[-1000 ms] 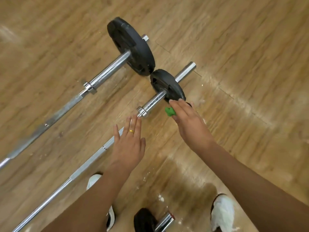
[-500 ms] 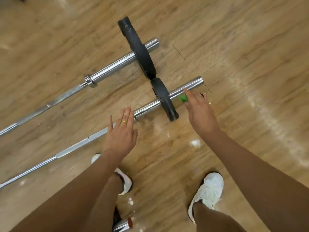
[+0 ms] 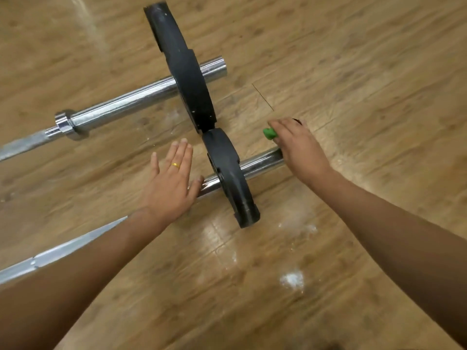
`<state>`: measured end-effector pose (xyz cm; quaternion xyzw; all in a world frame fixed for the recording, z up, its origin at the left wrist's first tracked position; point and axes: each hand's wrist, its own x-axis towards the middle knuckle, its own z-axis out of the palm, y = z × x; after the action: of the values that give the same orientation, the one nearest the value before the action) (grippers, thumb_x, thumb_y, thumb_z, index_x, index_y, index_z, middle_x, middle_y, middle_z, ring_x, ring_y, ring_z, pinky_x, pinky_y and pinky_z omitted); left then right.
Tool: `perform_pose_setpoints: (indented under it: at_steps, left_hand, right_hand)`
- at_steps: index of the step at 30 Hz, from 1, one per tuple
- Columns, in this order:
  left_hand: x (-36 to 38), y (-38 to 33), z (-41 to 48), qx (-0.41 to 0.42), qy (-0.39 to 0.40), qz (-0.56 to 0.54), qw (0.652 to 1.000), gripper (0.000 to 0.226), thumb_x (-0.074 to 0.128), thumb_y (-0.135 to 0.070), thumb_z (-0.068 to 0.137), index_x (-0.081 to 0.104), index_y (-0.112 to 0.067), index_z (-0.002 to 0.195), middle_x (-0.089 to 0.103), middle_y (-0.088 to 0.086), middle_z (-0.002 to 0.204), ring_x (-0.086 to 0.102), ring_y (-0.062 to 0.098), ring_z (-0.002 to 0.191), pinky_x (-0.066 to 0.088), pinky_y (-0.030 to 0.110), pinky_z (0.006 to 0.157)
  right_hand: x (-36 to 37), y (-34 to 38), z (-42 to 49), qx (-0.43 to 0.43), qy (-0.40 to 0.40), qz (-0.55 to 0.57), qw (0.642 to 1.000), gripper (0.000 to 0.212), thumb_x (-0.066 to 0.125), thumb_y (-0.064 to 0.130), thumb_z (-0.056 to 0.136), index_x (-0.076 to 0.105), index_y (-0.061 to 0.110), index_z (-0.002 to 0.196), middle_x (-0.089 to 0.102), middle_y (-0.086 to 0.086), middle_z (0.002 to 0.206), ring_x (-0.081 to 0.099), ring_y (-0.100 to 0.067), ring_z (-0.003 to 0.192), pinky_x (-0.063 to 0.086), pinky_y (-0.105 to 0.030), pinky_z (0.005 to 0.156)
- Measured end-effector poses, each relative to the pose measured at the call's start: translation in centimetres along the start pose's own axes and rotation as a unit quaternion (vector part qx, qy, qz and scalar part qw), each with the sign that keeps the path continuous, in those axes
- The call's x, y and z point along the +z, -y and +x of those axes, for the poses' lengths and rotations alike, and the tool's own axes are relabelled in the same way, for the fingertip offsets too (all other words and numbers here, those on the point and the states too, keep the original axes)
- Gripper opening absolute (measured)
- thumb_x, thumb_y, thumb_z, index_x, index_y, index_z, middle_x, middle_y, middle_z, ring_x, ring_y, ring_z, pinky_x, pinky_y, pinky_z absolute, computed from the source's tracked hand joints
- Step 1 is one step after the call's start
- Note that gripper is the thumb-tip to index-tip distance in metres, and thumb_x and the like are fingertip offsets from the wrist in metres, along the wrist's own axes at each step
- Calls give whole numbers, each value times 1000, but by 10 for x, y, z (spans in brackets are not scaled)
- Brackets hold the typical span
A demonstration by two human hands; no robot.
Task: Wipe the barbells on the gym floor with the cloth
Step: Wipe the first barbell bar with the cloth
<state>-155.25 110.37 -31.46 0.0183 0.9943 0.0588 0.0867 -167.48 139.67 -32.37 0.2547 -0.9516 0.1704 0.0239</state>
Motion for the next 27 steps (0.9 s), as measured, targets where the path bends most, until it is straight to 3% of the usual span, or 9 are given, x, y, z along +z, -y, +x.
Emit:
perform_pose_setpoints:
  at_steps: [3,6,11,16,22,27]
  left_hand:
    - [23,-5,11,-5,-32,-65,997,66,17,-47,108,3,-11,161,-8,2,168,-15,13,153,-5,38,124]
    - [39,-16,6,-22,-49,-135,989,68,20,-49,107,0,-13,161,-11,0,168,-18,10,153,-11,25,121]
    - [47,-19,9,-52,-72,-154,984,68,24,-47,108,14,-5,160,8,10,168,-2,19,156,4,38,127]
    - [46,-21,2,-57,-74,-169,981,63,24,-40,107,22,-5,159,17,10,167,5,18,156,4,34,126]
    - [51,-34,-18,-26,-91,-116,989,63,22,-42,107,22,-5,159,20,11,166,6,20,156,3,36,126]
    - [55,-45,-41,4,-86,-90,992,66,19,-44,105,23,-6,159,23,10,166,7,22,156,3,39,126]
  right_hand:
    - [17,-19,-3,-45,6,-20,999,43,55,6,97,52,5,139,60,-15,133,51,-34,127,36,-53,111]
    - [27,-27,-16,-37,-31,-2,999,38,50,12,99,52,4,137,62,-14,128,55,-32,120,35,-48,110]
    - [30,-18,-23,3,-54,9,999,33,45,17,100,57,8,129,64,-9,118,55,-28,113,34,-42,104]
    - [23,-20,-27,7,-3,-5,1000,32,39,24,101,57,11,124,64,-4,112,54,-25,110,35,-50,108]
    - [31,-21,-52,4,-43,24,999,30,43,21,100,56,14,126,64,-1,114,55,-23,111,37,-45,104]
    - [21,-20,-78,3,-20,27,999,29,44,19,101,55,12,126,62,-5,115,55,-27,112,38,-44,98]
